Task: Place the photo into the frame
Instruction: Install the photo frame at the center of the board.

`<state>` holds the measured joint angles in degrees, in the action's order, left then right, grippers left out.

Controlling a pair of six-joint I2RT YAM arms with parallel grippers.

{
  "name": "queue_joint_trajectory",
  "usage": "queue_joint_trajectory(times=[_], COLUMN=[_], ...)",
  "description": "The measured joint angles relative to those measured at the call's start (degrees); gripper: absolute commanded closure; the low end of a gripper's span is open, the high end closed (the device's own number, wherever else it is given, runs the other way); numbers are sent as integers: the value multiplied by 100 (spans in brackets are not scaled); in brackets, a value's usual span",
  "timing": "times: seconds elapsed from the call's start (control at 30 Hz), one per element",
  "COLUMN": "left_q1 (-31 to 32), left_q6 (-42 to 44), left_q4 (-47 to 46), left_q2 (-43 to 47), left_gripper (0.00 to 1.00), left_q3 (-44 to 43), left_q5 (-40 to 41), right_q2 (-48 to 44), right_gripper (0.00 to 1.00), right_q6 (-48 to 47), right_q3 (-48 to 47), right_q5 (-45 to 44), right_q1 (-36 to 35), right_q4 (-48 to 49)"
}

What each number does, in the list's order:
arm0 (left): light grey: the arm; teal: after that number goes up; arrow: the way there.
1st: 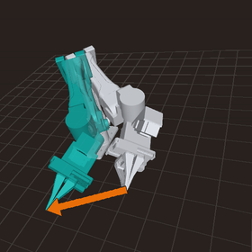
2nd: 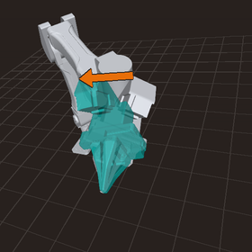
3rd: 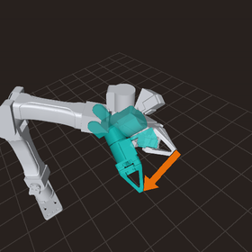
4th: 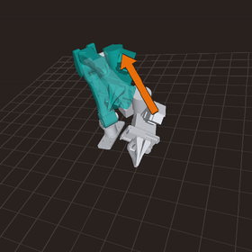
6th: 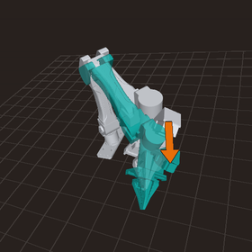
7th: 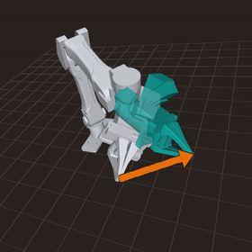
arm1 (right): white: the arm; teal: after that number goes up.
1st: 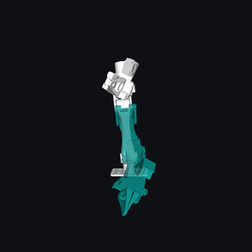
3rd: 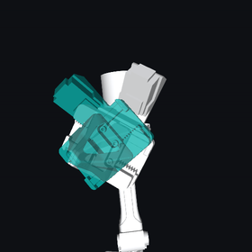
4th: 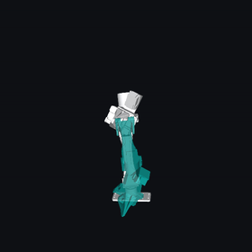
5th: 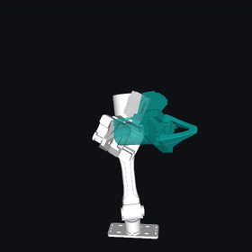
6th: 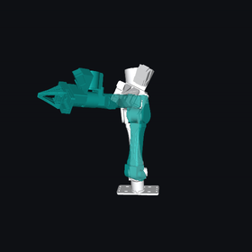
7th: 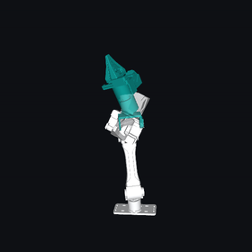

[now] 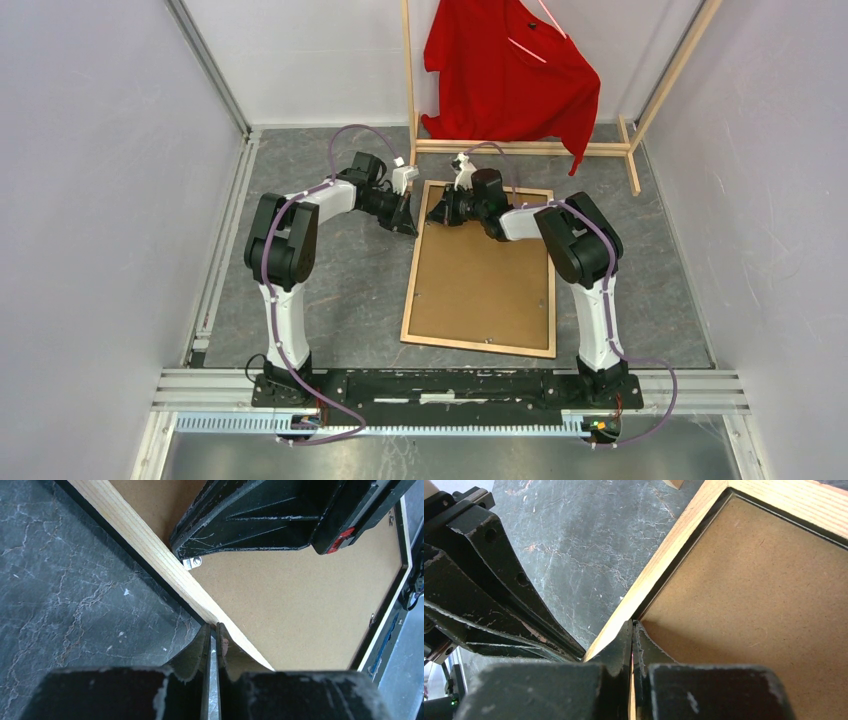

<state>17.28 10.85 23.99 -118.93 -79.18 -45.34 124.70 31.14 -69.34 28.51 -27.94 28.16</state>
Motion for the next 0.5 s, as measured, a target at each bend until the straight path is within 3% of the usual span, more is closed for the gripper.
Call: queue_joint_trajectory(times=[0.13,0.27,0.4,0.5], left_q1=[7,9,15,46], left_q6=[0,2,46,221], left_q4=[4,11,111,367], left_q2=[7,11,37,76], left_gripper=[88,86,69,61], left_q3=[0,0,0,0], left_q5=[17,20,46,44], right_q2=[0,-2,-114,-278], right_gripper=[99,86,65,58], right_q6=[-13,-28,-105,-146], right_q3=[-2,-31,-94,-138], right_q5=[-2,-4,-81,-225], right_q1=[-2,-2,68,151], right_q4=[-2,-55,-313,-494])
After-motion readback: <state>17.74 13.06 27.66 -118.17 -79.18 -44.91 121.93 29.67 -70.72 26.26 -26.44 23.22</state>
